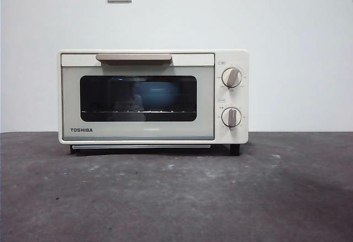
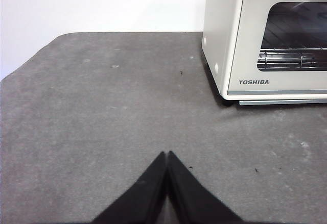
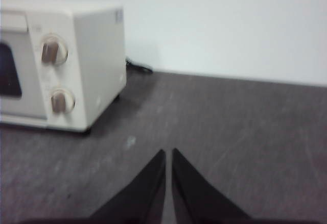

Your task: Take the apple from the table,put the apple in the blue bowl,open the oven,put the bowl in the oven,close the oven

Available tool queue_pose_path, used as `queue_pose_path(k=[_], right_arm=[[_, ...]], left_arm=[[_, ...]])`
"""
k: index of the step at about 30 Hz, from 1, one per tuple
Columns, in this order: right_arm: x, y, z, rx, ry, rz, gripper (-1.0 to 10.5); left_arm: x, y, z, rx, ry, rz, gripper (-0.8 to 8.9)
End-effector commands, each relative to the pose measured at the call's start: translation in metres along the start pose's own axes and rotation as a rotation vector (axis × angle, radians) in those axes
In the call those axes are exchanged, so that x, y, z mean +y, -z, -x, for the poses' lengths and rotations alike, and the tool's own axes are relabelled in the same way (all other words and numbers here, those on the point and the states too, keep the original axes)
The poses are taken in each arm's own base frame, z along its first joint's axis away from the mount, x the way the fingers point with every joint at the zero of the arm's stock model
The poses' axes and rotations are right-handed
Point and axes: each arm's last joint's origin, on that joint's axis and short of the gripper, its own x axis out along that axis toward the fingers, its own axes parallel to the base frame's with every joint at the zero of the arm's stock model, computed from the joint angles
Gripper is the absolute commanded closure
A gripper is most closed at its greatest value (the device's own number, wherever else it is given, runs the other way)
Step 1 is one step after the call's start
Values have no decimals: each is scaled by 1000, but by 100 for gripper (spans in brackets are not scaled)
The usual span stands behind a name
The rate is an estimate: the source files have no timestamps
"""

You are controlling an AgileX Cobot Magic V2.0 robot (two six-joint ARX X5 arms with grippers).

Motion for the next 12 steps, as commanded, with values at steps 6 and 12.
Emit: queue_pose_path(k=[6,12], right_arm=[[3,6,-1,51,-32,-5,943],[5,14,0,135,-44,-28,943]], left_arm=[[0,8,-2,24,1,5,806],[0,8,-2,24,1,5,806]])
